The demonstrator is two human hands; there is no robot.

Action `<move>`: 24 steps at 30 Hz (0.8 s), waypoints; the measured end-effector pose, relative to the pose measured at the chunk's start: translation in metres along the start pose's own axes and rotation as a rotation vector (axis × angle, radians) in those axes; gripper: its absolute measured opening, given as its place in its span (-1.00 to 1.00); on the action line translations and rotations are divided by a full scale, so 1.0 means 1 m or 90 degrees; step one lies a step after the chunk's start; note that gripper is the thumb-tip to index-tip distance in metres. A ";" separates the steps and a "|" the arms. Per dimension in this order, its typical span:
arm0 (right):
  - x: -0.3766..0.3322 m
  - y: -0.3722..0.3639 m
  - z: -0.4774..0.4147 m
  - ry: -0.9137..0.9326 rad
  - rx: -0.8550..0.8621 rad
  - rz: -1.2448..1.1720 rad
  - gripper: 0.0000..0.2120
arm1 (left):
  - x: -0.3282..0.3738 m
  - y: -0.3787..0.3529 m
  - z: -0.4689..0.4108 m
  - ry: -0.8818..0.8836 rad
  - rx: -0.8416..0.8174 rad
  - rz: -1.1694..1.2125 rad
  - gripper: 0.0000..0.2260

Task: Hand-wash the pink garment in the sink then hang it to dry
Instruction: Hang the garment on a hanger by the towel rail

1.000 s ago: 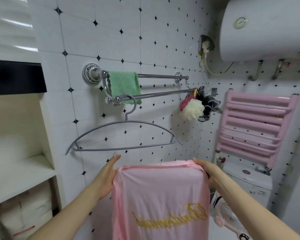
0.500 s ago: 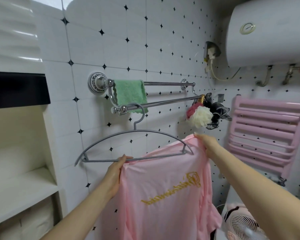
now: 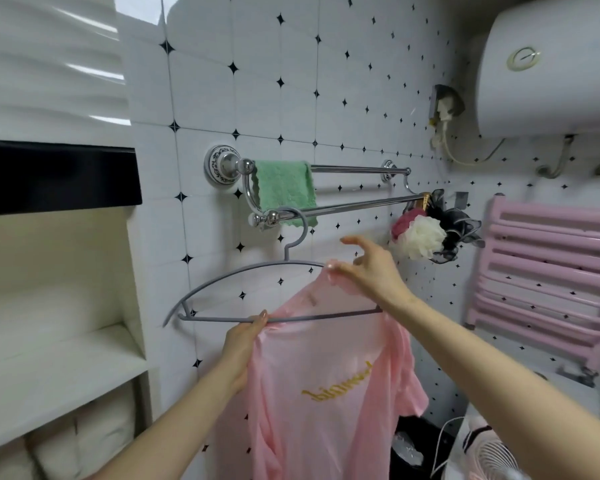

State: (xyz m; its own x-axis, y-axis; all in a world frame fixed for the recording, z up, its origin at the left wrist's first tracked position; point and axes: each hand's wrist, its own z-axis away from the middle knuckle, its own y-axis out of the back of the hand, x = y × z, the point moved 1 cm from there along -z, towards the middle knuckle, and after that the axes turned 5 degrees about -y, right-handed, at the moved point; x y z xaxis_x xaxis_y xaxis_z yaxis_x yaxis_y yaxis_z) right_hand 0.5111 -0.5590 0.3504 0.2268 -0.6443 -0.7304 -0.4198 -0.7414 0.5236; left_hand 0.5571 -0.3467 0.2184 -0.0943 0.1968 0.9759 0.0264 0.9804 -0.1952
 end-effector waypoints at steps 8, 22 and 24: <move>0.025 -0.028 -0.013 0.265 0.014 0.524 -0.85 | 0.006 0.020 0.013 -0.171 -0.045 -0.317 -0.71; 0.045 0.009 -0.062 0.402 -0.002 0.547 -0.78 | 0.009 0.047 -0.004 -0.046 0.019 -0.123 -0.81; 0.047 0.017 -0.066 0.415 0.011 0.544 -0.80 | 0.009 0.039 -0.005 0.010 -0.004 0.006 -0.78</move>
State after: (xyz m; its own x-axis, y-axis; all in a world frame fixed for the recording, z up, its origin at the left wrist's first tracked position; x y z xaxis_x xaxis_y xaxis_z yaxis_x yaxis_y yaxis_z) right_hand 0.5727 -0.6137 0.3541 0.2747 -0.9278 0.2523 -0.6730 0.0019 0.7397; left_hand 0.5621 -0.3068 0.2204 -0.0788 0.2063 0.9753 0.0342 0.9783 -0.2041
